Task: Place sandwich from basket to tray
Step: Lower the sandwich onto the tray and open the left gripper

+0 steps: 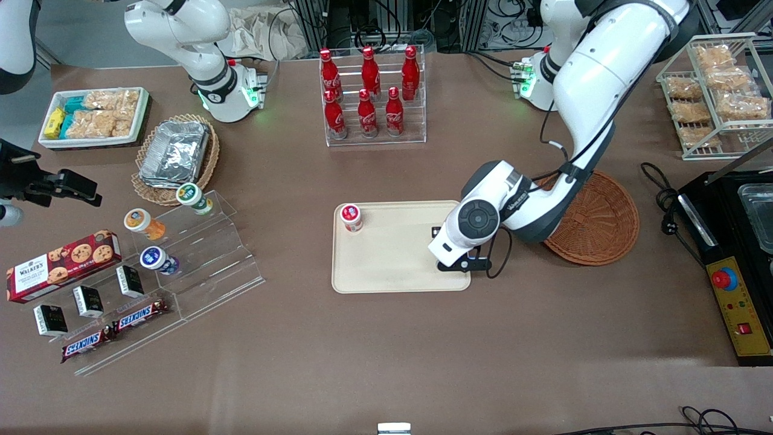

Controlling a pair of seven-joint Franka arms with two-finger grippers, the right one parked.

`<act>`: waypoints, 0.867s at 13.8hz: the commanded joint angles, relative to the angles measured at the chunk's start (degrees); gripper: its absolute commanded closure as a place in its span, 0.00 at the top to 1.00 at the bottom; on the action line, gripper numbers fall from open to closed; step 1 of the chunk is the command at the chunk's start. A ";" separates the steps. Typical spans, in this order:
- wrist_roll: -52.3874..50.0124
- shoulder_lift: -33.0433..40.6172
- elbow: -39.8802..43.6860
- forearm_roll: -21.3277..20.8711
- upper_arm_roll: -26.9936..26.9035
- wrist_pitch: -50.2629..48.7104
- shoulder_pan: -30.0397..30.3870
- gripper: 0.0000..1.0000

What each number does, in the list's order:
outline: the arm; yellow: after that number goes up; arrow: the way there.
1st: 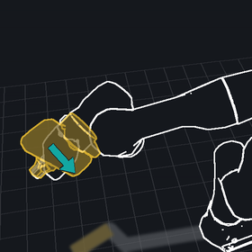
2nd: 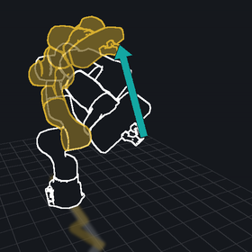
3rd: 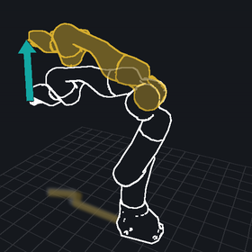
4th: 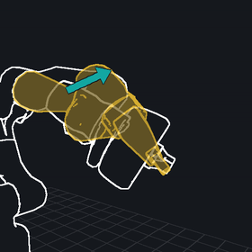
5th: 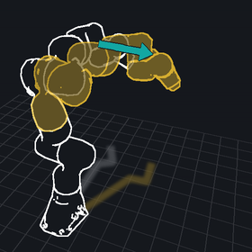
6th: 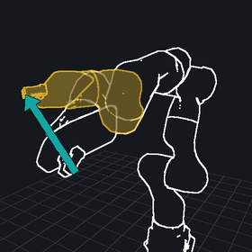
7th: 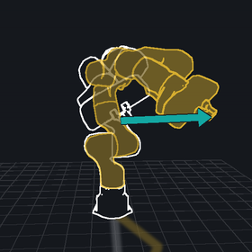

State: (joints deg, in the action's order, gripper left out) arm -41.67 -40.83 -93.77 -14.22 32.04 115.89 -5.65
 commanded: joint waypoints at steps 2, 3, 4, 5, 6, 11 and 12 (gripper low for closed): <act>-0.60 -3.11 2.01 -1.42 0.13 0.56 -0.42 0.29; -0.60 -3.38 2.01 -1.42 0.13 1.00 -0.51 0.30; -0.51 -3.90 2.01 -1.42 0.13 1.09 -0.51 0.36; -0.51 -4.08 2.01 -1.42 0.13 1.09 -0.51 0.57; -0.34 -4.17 2.01 -1.42 0.13 1.09 -0.51 0.88; -0.78 -0.14 2.45 -1.25 0.22 -2.32 0.20 1.00; -0.34 1.53 3.50 -1.16 0.22 -4.86 0.28 1.00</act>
State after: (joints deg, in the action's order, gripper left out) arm -41.65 -43.11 -91.44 -14.51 32.06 115.41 -5.51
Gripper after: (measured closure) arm 0.004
